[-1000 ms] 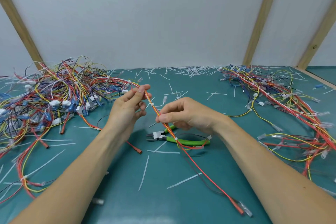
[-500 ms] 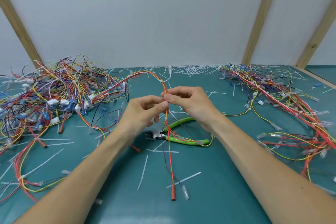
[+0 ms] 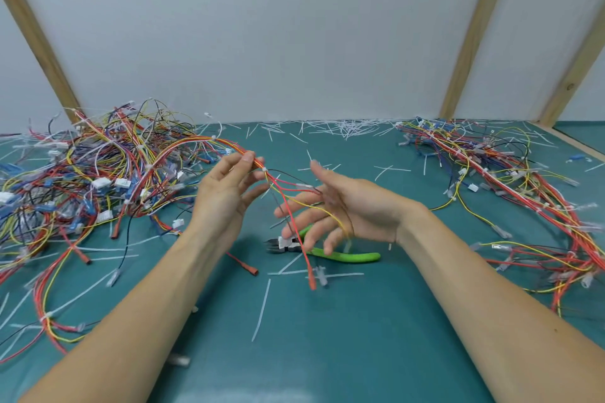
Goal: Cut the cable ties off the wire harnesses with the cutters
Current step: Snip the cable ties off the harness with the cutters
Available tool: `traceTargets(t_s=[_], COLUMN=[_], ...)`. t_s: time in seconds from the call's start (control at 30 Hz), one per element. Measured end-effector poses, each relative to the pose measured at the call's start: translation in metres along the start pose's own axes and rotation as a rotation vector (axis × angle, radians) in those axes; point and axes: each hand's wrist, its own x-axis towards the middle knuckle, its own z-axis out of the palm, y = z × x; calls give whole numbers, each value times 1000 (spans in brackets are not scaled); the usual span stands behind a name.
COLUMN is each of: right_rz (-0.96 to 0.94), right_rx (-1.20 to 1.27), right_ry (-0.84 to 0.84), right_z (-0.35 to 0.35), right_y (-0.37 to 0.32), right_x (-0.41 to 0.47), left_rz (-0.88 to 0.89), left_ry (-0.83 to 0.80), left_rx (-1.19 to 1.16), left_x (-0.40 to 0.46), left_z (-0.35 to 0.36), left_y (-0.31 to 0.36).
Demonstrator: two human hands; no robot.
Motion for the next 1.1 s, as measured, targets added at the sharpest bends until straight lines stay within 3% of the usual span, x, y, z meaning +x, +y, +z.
traceTargets(t_s=[0.17,0.23,0.27,0.37,0.43,0.57,0.67,0.73,0.93,1.1], right_rz=[-12,0,1,-74,-176,-448,-578,-583,-180,-145], right_rx=[15,-57,-98,-250,-349,-180,-193,-223,43,317], right_ry=[-172,-93,49,790,1151,1311,1259,1124,599,328], right_z=[-4,-3,-3,-9,-21,-30,-22,-14,0,-9], right_y=[-4,-5,-5,2,9,11,4,1,-1,-3], right_x=[-10,-8,-5,5,8,7,9,10,9,-2], left_rz=[15,11,4,-16,-7,1,45,107,65,-94], left_ry=[41,40,34,-13,-60,-135,-225,-332,-662,-879], left_rx=[-38,-4,20,72,117,204,372,533,709,688], left_x=[4,5,5,3,1,-5,-11,-17,-31,-34], left_z=[-3,-5,-5,-3,0,5,10,16,25,24], left_y=[-2,-2,-3,-5,-8,-9,-8,-9,-8,-4])
